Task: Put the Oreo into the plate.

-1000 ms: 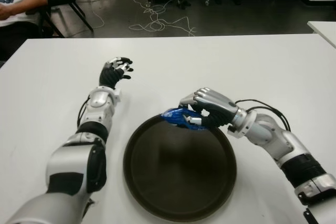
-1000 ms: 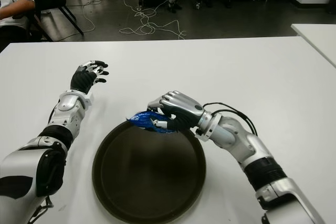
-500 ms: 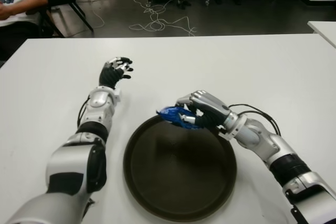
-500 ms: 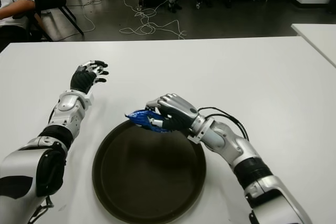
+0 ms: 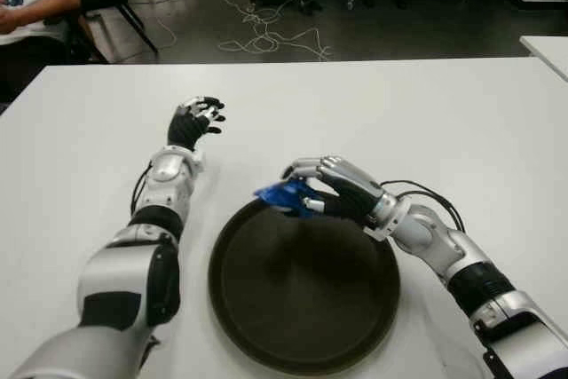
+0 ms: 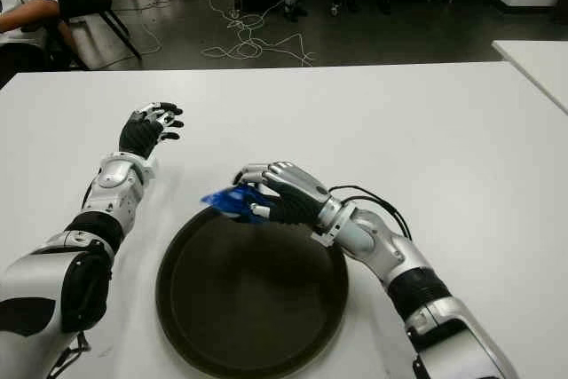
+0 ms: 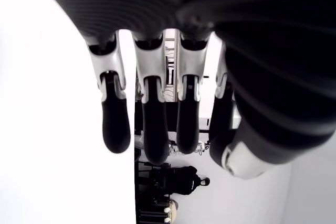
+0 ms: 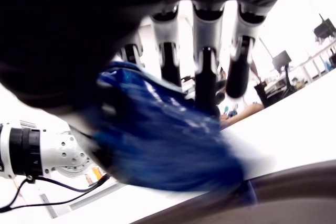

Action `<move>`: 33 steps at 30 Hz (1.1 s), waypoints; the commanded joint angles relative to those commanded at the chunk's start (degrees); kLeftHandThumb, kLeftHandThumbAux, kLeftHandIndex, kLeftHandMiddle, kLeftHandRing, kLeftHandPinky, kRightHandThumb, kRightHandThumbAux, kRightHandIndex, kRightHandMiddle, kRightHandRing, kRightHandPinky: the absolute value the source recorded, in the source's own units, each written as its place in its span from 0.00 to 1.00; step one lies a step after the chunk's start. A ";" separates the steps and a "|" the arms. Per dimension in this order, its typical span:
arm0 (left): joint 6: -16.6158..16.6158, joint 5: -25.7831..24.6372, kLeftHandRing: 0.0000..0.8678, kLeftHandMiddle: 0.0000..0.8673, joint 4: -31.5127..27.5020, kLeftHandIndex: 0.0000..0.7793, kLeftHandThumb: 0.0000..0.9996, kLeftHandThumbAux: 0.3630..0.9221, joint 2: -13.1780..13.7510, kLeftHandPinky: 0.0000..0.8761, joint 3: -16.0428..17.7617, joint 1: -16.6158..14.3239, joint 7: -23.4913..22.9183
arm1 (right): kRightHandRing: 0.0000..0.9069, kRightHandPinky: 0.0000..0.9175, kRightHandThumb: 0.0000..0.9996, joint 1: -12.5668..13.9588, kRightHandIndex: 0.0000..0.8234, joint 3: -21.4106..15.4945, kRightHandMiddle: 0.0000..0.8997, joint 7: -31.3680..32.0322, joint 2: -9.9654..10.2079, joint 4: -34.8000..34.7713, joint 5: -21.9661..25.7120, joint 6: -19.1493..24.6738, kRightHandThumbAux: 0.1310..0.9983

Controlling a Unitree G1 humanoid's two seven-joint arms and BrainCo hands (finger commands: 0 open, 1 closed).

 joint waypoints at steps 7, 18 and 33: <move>0.10 -0.04 0.47 0.41 0.03 0.51 0.67 0.64 -0.10 0.54 0.03 -0.05 0.15 | 0.10 0.10 0.11 -0.38 0.22 -0.28 0.13 0.96 -0.10 0.21 0.20 0.42 0.79; 0.37 0.07 0.47 0.42 0.13 0.51 0.67 0.64 -0.08 0.55 0.00 -0.11 0.43 | 0.04 0.05 0.00 -0.79 0.09 -0.88 0.06 -0.83 -0.39 -0.62 -1.81 2.05 0.82; 0.50 0.10 0.48 0.42 0.14 0.51 0.67 0.64 -0.03 0.56 -0.01 -0.13 0.41 | 0.04 0.07 0.00 -1.60 0.10 -1.83 0.05 -4.93 -0.78 -1.36 -4.38 4.86 0.87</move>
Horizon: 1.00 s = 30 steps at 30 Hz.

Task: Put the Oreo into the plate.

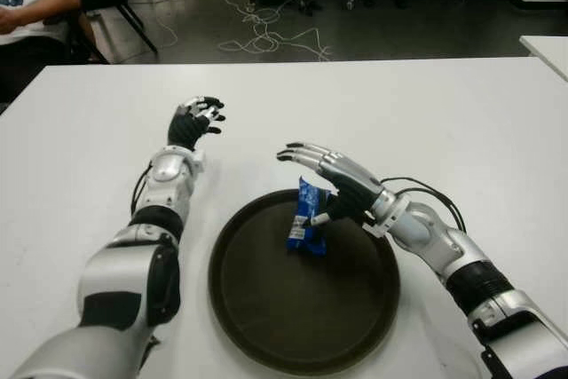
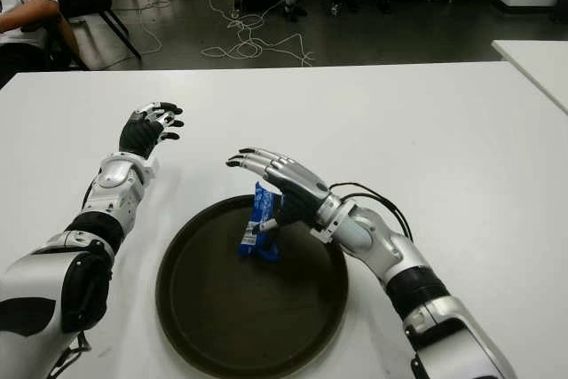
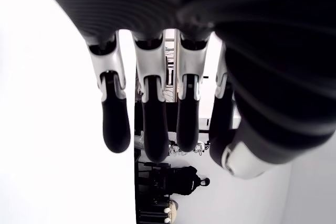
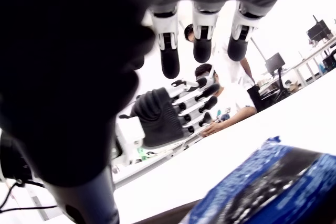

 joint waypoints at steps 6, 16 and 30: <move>0.12 0.00 0.48 0.41 -0.01 0.51 0.67 0.64 0.03 0.56 0.00 -0.02 0.05 | 0.03 0.07 0.01 -2.22 0.10 -2.03 0.05 1.42 -1.16 1.46 3.10 0.02 0.85; 0.27 -0.29 0.48 0.42 0.01 0.51 0.67 0.64 0.04 0.55 0.26 -0.04 -0.12 | 0.12 0.20 0.00 -13.08 0.19 -10.91 0.12 -0.83 -1.08 27.25 12.48 -0.35 0.84; 0.19 -0.04 0.49 0.44 -0.02 0.52 0.68 0.64 -0.07 0.57 -0.14 -0.16 -0.79 | 0.22 0.21 0.08 -19.04 0.30 -31.47 0.26 6.63 0.95 40.26 33.42 25.09 0.90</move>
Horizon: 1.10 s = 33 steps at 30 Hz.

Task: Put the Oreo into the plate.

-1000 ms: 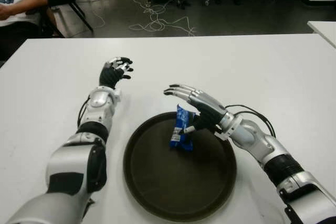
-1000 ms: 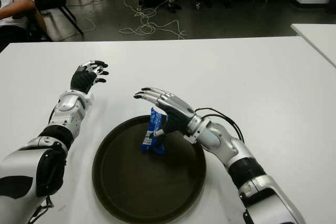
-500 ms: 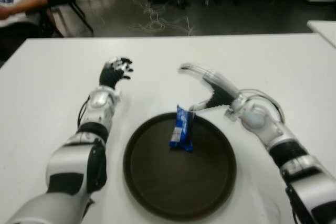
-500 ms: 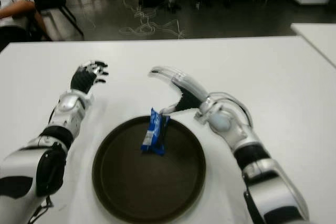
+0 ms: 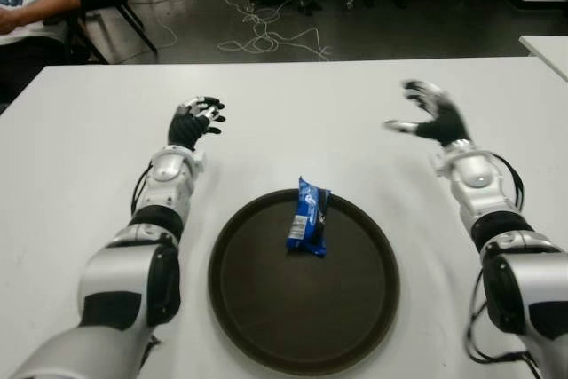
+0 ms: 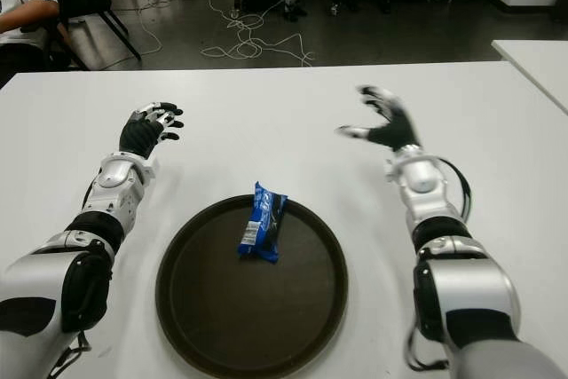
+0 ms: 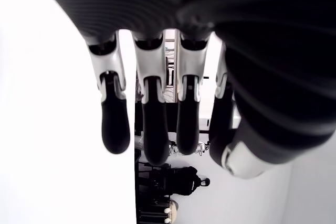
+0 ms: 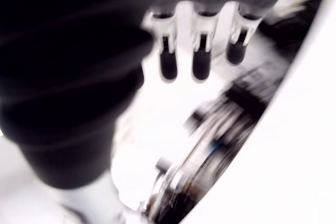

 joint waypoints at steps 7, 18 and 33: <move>-0.02 -0.03 0.48 0.42 0.12 0.52 0.68 0.64 -0.02 0.56 0.04 0.06 -0.17 | 0.28 0.33 0.18 -1.27 0.30 -2.23 0.29 -4.92 1.86 -0.51 1.44 7.45 0.91; -0.09 0.03 0.48 0.42 -0.01 0.51 0.67 0.64 0.07 0.56 -0.04 0.07 -1.07 | 0.34 0.42 0.18 -1.42 0.32 0.56 0.31 -8.85 4.23 -1.47 -1.61 8.52 0.95; 1.04 0.48 0.45 0.40 0.07 0.51 0.67 0.65 0.31 0.54 -0.81 -0.14 -0.90 | 0.36 0.42 0.11 -0.38 0.33 2.07 0.34 -7.13 4.49 -1.66 -3.10 5.71 0.95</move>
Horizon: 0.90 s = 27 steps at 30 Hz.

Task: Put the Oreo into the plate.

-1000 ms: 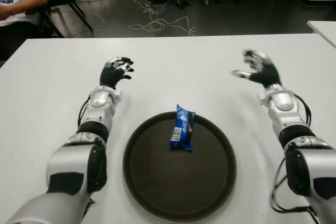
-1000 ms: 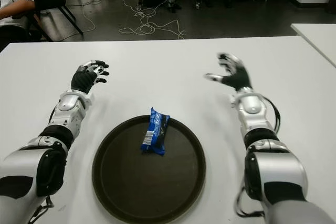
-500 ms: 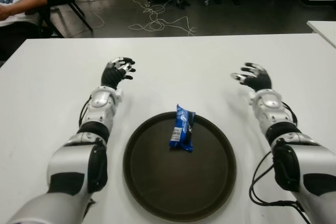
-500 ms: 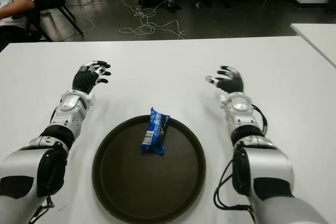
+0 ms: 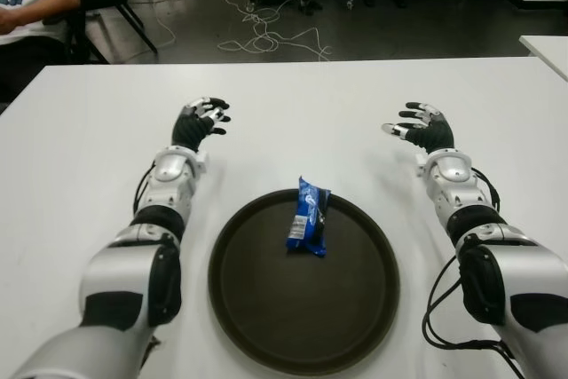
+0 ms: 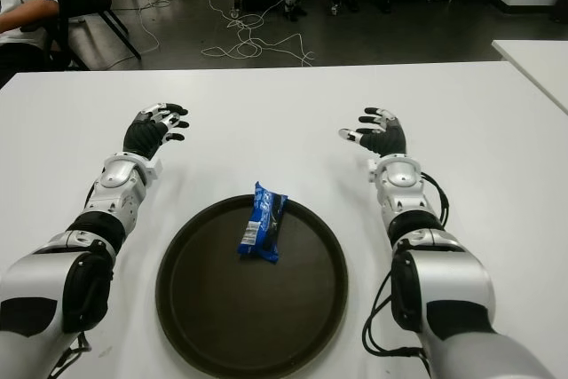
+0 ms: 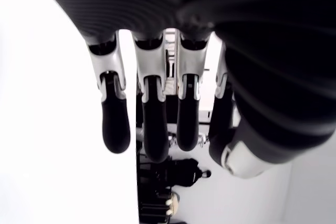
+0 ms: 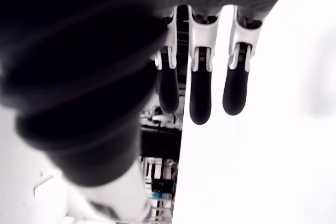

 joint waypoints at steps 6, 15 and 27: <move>0.00 -0.18 0.46 0.40 -0.07 0.51 0.67 0.65 -0.08 0.54 -0.07 0.03 -0.05 | 0.36 0.43 0.16 0.29 0.34 0.05 0.34 0.22 0.25 -0.10 -0.35 -0.74 0.95; -0.11 -0.14 0.48 0.41 -0.18 0.51 0.67 0.65 -0.19 0.58 -0.25 -0.03 0.02 | 0.37 0.43 0.22 0.61 0.34 0.02 0.35 0.39 0.73 -0.38 -0.73 -1.56 0.94; -0.02 0.32 0.47 0.40 -0.12 0.51 0.67 0.65 0.04 0.57 -0.81 0.00 0.20 | 0.37 0.41 0.15 0.79 0.34 0.92 0.35 0.50 0.90 -0.66 -1.57 -1.76 0.93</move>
